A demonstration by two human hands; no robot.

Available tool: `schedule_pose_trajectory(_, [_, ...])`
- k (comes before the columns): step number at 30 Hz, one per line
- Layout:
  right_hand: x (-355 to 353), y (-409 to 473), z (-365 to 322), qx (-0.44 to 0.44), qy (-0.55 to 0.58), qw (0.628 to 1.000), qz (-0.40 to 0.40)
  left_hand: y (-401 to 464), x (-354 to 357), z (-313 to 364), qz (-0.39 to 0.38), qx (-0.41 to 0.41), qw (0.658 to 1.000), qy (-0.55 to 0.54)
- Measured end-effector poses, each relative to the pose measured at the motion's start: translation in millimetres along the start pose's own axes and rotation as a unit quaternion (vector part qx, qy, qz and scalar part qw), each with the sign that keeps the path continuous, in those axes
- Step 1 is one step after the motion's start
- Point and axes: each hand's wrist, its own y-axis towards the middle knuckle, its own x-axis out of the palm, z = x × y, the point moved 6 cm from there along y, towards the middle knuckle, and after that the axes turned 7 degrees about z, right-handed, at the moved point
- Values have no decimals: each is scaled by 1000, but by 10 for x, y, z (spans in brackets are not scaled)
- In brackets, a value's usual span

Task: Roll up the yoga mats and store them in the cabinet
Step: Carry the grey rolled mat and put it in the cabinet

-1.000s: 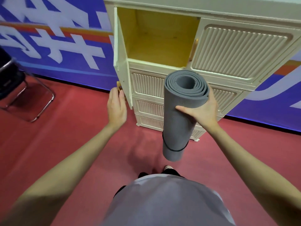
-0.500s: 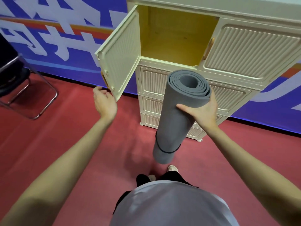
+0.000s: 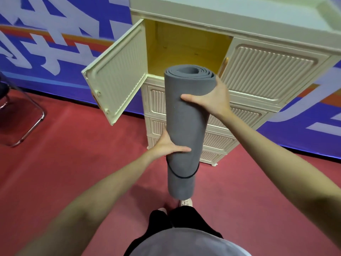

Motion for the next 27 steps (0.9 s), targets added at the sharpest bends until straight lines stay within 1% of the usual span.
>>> schedule_pose_trajectory(3, [91,267,-61,1,1,1000,-2,151,-17,223,107,4,993,-44])
schedule_pose_trajectory(5, [146,434,-70,-2,-1,1000,-8,208,-42,312,155,23,986,-66])
schedule_pose_trajectory(8, [280,664,-94,-4,-5,1000,-20,322,-75,388,203,5,977,-69])
schedule_pose_trajectory(11, [436,880,21,62,65,996,-22,517,-150,606,228,-8,972,-60])
schedule_pose_trajectory(13, [534,939,164,99,92,989,-56,690,-232,766,229,-23,970,-75])
schedule_pose_trajectory(15, [534,861,361,116,76,986,-88,831,-302,893,217,-52,967,-119])
schedule_pose_trajectory(17, [460,620,616,138,57,982,-120,922,-310,936,194,-86,962,-171])
schedule_pose_trajectory(20, [312,152,953,163,52,966,-196,960,-254,965,162,-109,961,-196])
schedule_pose_trajectory(24, [148,-316,1238,156,36,945,-286,1001,-128,1033,122,-125,956,-234])
schedule_pose_trajectory(25, [128,-417,1305,146,18,944,-295,1004,-108,1042,113,-134,955,-241])
schedule_pose_trajectory(27, [102,-554,1426,124,-23,951,-284,999,-93,1053,104,-146,951,-252])
